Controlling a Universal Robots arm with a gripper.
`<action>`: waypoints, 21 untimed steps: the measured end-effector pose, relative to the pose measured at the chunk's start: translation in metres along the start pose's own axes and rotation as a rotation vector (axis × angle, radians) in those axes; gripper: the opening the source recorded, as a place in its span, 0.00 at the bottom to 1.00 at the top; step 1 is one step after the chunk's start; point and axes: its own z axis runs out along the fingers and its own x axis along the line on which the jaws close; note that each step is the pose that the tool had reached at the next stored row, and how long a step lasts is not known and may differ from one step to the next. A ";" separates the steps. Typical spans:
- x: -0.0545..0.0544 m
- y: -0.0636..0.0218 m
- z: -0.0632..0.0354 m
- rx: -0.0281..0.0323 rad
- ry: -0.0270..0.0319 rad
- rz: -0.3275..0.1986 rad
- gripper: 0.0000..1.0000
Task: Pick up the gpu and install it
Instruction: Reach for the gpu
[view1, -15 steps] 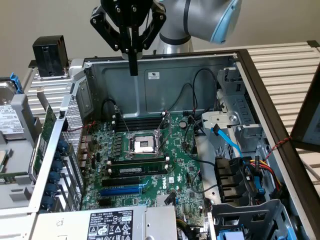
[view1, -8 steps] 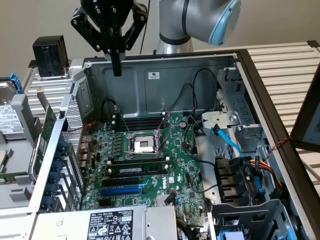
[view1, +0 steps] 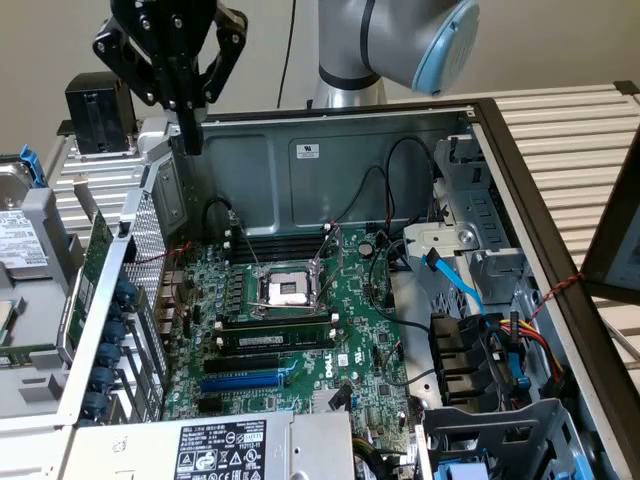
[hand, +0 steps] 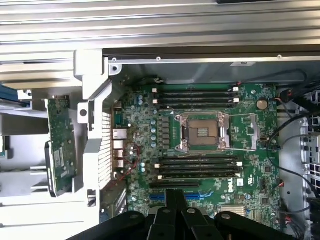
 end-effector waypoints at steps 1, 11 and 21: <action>0.005 -0.0002 -0.0001 0.0000 0.0000 0.000 0.11; 0.050 -0.0026 -0.0010 -0.0003 0.0001 0.000 0.11; 0.096 -0.0053 -0.0020 -0.0022 0.0002 0.000 0.11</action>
